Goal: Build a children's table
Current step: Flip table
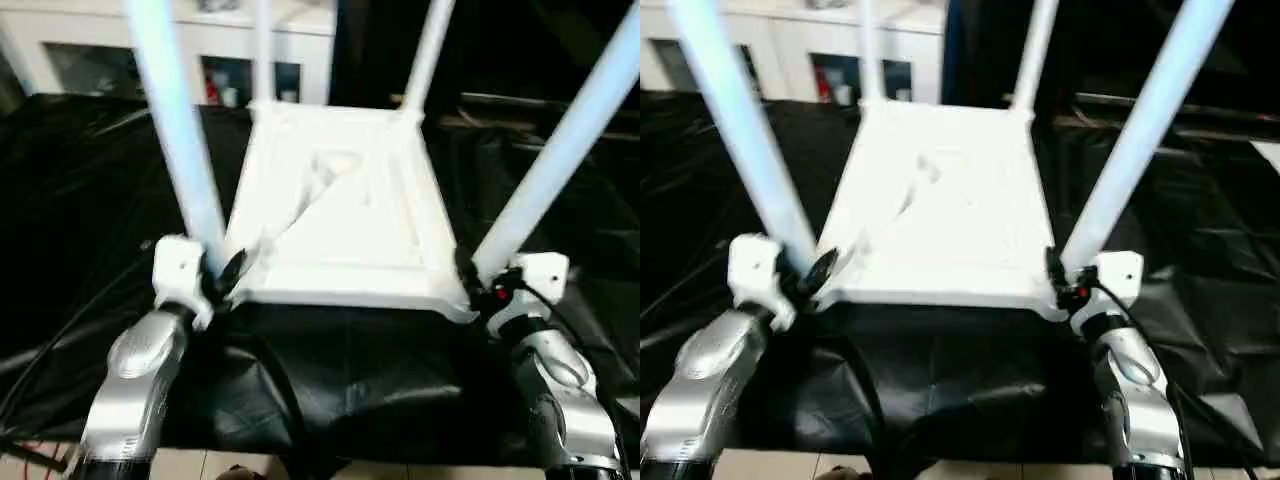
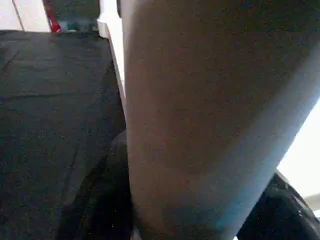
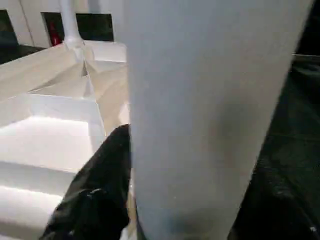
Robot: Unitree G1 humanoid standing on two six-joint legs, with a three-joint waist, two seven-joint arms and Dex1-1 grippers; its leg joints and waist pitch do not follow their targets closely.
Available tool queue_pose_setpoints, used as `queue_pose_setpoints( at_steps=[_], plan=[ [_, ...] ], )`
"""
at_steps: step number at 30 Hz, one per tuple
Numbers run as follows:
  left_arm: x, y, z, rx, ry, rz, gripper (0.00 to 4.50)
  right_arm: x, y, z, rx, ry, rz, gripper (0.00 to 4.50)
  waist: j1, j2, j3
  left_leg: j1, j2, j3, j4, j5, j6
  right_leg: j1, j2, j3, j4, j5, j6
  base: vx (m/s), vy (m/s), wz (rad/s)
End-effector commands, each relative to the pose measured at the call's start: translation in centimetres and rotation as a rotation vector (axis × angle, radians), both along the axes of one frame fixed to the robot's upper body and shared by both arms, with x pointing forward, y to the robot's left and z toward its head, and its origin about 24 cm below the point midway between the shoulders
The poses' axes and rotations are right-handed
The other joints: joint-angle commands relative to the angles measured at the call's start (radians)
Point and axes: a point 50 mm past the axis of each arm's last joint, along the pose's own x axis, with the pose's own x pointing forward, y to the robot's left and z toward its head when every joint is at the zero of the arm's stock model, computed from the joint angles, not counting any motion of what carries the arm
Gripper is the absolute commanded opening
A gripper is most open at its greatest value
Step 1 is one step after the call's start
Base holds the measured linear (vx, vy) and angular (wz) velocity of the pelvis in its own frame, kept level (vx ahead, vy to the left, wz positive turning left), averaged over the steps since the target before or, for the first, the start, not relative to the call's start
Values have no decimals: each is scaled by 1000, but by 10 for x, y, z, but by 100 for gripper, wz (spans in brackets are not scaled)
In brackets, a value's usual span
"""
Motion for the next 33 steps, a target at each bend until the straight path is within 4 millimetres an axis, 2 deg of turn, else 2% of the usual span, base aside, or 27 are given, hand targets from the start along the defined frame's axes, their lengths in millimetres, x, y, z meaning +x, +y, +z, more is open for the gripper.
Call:
queue_pose_setpoints(
  at_steps=[1, 5, 6, 7, 8, 9, 10, 11, 12, 13, 14, 15, 16, 17, 18, 19, 20, 21, 22, 23, 24, 25, 27, 29, 31, 32, 33],
  plan=[
    [1, -14, 3, -60, -1, -26, 211, -1, 10, -1, 20, 19, 39, 291, 2, 8, -49, 27, 87, -45, -88, -306, -20, 17, -80, 59, -86, -199, -188, 0, 0, 0],
    [4, -13, 3, -75, 7, 23, 211, -7, 7, 3, 23, 8, 34, 306, 4, 10, -53, 24, 87, -46, -86, -263, -17, 21, -78, 59, -79, -134, -174, 0, 0, 0],
    [3, -10, 3, -87, 31, 79, 211, -18, 2, 9, 46, -15, 42, 330, 5, 5, -53, 23, 86, -45, -84, -243, -5, 22, -79, 59, -77, -109, -177, 0, 0, 0],
    [3, -10, 4, -89, 35, 86, 211, -19, 1, 9, 50, -17, 45, 337, 15, 5, -54, 25, 90, -43, -80, -223, 10, 24, -82, 61, -73, -73, -179, 0, 0, 0],
    [3, -9, 4, -93, 40, 105, 211, -22, 0, 11, 53, -24, 54, 340, 15, 5, -53, 22, 88, -43, -80, -213, 19, 24, -81, 60, -73, -66, -180, 0, 0, 0],
    [3, -7, 3, -109, 47, 127, 211, -27, -2, 13, 71, -30, 87, 345, 15, 5, -53, 20, 87, -44, -80, -208, 36, 25, -81, 58, -75, -72, -183, 0, 0, 0],
    [3, -7, 3, -119, 52, 135, 211, -29, -2, 14, 77, -31, 104, 357, 14, 5, -52, 19, 85, -44, -80, -214, 38, 26, -81, 57, -76, -89, -182, 0, 0, 0],
    [4, -6, 3, -130, 55, 144, 211, -32, -5, 14, 69, -30, 119, 372, 16, 9, -52, 21, 86, -44, -80, -224, 36, 25, -82, 57, -79, -108, -182, 0, 0, 0],
    [4, -6, 2, -142, 59, 148, 211, -36, -10, 15, 59, -29, 133, 380, 15, 8, -49, 21, 85, -44, -80, -246, 31, 24, -81, 58, -85, -163, -173, 0, 0, 0],
    [4, -6, 2, -144, 59, 147, 211, -36, -12, 15, 58, -29, 136, 383, 15, 11, -48, 21, 85, -44, -80, -255, 29, 23, -81, 58, -87, -182, -168, 0, 0, 0],
    [4, -6, 2, -149, 62, 147, 211, -38, -17, 17, 46, -34, 132, 383, 15, 9, -49, 20, 85, -45, -80, -260, 27, 24, -82, 58, -89, -194, -163, 0, 0, 0],
    [4, -5, 1, -156, 67, 149, 211, -39, -22, 18, 33, -40, 113, 383, 13, 12, -49, 20, 84, -46, -81, -267, 21, 22, -82, 58, -90, -214, -159, 0, 0, 0],
    [4, -7, 0, -172, 79, 151, 211, -42, -40, 24, 24, -67, 49, 383, 11, 11, -49, 20, 83, -46, -81, -273, 17, 21, -81, 57, -92, -231, -155, 0, 0, 0],
    [4, -7, 0, -177, 83, 150, 211, -43, -45, 25, 30, -74, 30, 383, 11, 15, -49, 21, 83, -46, -81, -275, 15, 20, -81, 57, -93, -236, -153, 0, 0, 0],
    [4, -8, 0, -183, 88, 149, 211, -45, -53, 27, 43, -84, 6, 383, 13, 10, -50, 21, 82, -46, -79, -267, 21, 22, -81, 57, -94, -237, -149, 0, 0, 0],
    [4, -9, 0, -191, 94, 147, 211, -48, -58, 31, 52, -97, 6, 383, 13, 16, -50, 20, 81, -46, -78, -262, 25, 21, -81, 57, -93, -232, -150, 0, 0, 0],
    [5, -9, -1, -195, 97, 146, 211, -49, -60, 33, 58, -103, 13, 383, 13, 15, -51, 19, 81, -44, -77, -257, 30, 21, -81, 58, -94, -226, -149, 0, 0, 0],
    [5, -9, -1, -197, 100, 143, 211, -52, -61, 35, 80, -101, 45, 383, 15, 15, -53, 17, 81, -46, -74, -237, 48, 24, -81, 57, -93, -200, -151, 0, 0, 0],
    [5, -10, -1, -200, 102, 139, 211, -56, -60, 37, 100, -95, 90, 383, 16, 13, -53, 15, 80, -45, -73, -229, 54, 26, -80, 56, -91, -191, -153, 0, 0, 0],
    [6, -12, -1, -209, 107, 128, 211, -62, -57, 39, 133, -67, 174, 383, 16, 21, -54, 15, 79, -46, -73, -224, 59, 26, -80, 55, -90, -186, -155, 0, 0, 0],
    [6, -12, -1, -211, 108, 125, 211, -63, -56, 39, 143, -59, 196, 383, 16, 21, -54, 16, 79, -45, -72, -223, 67, 27, -78, 55, -91, -182, -155, 0, 0, 0],
    [7, -15, -1, -229, 114, 103, 211, -72, -46, 38, 188, 8, 342, 383, 17, 19, -53, 13, 78, -47, -71, -222, 81, 28, -78, 53, -92, -187, -157, 0, 0, 0],
    [7, -18, -1, -252, 121, 81, 211, -77, -38, 35, 213, 63, 435, 383, 19, 18, -51, 14, 79, -47, -70, -232, 87, 28, -81, 52, -98, -230, -150, 0, 0, 0],
    [7, -23, -1, -322, 146, 53, 211, -81, -20, 31, 261, 137, 571, 383, 18, 19, -49, 15, 80, -50, -71, -249, 71, 24, -83, 50, -104, -303, -144, 0, 0, 0],
    [7, -24, -1, -330, 150, 53, 211, -81, -17, 31, 268, 144, 592, 383, 18, 18, -48, 16, 80, -51, -71, -261, 57, 20, -85, 50, -108, -343, -139, 0, 0, 0],
    [7, -24, -1, -336, 153, 54, 211, -81, -14, 30, 273, 152, 607, 383, 17, 8, -48, 16, 81, -50, -72, -263, 54, 19, -84, 50, -109, -354, -134, 0, 0, 0],
    [7, -25, -1, -357, 158, 55, 211, -78, -9, 28, 280, 173, 618, 383, 21, 12, -49, 17, 82, -52, -73, -260, 47, 18, -86, 51, -106, -360, -135, 0, 0, 0]
  ],
)
